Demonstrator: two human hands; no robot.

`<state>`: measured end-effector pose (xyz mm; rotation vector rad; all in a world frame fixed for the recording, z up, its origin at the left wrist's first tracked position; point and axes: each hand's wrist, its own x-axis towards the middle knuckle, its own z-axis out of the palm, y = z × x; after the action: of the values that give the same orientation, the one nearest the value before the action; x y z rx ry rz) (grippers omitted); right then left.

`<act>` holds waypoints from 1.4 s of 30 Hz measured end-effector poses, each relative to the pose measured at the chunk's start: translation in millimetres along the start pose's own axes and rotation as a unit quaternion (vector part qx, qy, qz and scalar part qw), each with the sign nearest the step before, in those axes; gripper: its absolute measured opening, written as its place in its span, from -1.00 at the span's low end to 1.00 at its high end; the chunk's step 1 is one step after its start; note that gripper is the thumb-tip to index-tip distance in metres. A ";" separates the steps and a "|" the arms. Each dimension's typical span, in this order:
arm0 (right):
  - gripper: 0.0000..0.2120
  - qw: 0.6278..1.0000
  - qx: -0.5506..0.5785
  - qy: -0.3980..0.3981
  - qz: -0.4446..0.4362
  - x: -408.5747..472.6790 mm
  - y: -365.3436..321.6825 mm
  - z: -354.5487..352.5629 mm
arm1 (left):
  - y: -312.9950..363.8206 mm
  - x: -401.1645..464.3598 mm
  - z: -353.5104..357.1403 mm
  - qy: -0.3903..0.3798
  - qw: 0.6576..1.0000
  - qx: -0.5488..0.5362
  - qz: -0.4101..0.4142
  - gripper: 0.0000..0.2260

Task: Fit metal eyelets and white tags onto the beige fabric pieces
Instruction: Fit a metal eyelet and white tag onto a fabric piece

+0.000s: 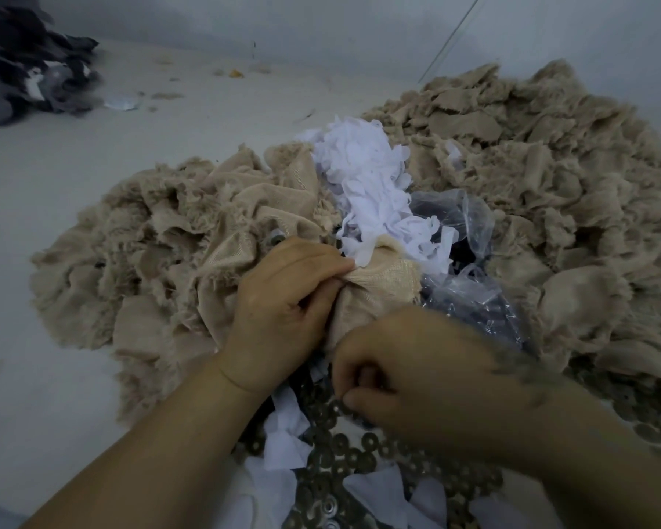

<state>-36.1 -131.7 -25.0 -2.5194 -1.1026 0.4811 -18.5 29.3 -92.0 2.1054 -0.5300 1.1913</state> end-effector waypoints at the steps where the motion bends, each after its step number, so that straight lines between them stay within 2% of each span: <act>1: -0.93 0.997 0.058 0.059 -0.007 -6.8 -2.8 -11.7 | -1.5 -1.0 0.9 -0.007 1.000 -0.001 -0.007 -0.89; 2: -0.94 0.980 0.139 0.144 -0.017 -11.7 -1.1 -22.7 | -1.8 0.0 -0.8 -0.025 1.000 -0.013 -0.008 -0.89; 3: -0.93 0.942 0.217 0.254 -0.020 -14.2 3.6 -29.4 | -1.1 -0.2 -0.1 -0.033 0.999 -0.016 0.001 -0.89; 4: -0.91 0.904 0.233 0.358 -0.023 -12.5 12.2 -32.2 | 1.5 0.7 0.7 -0.040 0.999 -0.017 0.013 -0.90; 5: -0.89 0.882 0.188 0.432 -0.024 -7.3 19.3 -30.2 | 2.9 1.4 1.4 -0.046 0.998 -0.024 0.024 -0.90; 7: -0.87 0.872 0.086 0.482 -0.014 7.0 28.6 -20.7 | 6.0 1.1 2.9 -0.065 0.996 -0.036 0.042 -0.90; 15: -0.89 0.880 0.020 0.468 -0.082 24.5 47.6 -3.4 | 7.4 -1.0 2.6 -0.053 0.998 -0.038 0.020 -0.89; 19: -0.88 0.887 0.029 0.452 -0.096 24.3 49.3 -5.2 | 8.7 -1.6 0.0 -0.043 0.998 -0.029 -0.039 -0.85; 26: -0.83 0.905 0.015 0.401 -0.145 22.9 52.6 -9.0 | 12.2 1.0 -2.2 -0.035 0.988 -0.093 -0.120 -0.90; 29: -0.80 0.911 0.005 0.382 -0.158 21.7 54.2 -9.5 | 11.5 0.7 -2.1 -0.033 0.984 -0.095 -0.150 -0.79; 36: -0.77 0.905 -0.002 0.390 -0.169 23.7 58.7 -6.2 | 9.8 1.9 -0.3 -0.094 0.993 0.024 -0.068 -0.79; 42: -0.82 0.895 0.013 0.406 -0.184 26.9 61.0 -0.7 | 7.6 -3.2 3.5 -0.073 0.995 0.059 -0.018 -0.78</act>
<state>19.9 -150.5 -55.7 -2.0426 -1.1328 -0.6084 -22.8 21.6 -93.5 2.3058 -0.4946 1.0790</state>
